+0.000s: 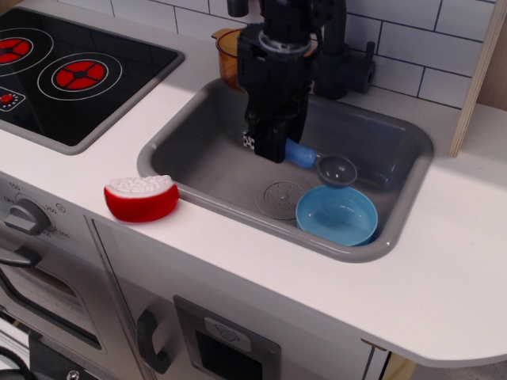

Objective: Take spoon out of bowl sink

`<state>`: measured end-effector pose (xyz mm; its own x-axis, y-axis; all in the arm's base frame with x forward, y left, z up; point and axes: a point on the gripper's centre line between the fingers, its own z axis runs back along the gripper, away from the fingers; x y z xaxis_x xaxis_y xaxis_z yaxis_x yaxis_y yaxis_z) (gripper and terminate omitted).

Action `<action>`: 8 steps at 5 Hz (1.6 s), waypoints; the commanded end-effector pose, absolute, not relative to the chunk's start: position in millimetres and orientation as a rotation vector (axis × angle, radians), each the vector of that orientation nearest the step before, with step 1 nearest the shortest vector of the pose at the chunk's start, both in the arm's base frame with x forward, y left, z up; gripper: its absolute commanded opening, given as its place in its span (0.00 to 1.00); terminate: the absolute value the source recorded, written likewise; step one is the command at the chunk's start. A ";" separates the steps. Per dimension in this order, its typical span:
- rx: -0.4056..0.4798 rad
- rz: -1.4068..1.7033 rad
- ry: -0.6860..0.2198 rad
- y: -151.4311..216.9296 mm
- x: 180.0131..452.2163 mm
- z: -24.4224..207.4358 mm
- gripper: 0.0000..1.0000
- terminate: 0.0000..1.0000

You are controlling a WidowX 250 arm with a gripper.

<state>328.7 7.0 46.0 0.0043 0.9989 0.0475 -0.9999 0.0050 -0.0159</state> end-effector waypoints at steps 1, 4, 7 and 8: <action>-0.107 1.771 -0.162 19.8 341.0 57.4 0.00 0.00; -0.043 1.911 -0.113 43.1 343.5 21.3 0.00 0.00; -0.041 1.901 -0.076 51.3 337.3 4.2 1.00 0.00; -0.057 1.886 -0.105 51.1 336.1 13.2 1.00 0.00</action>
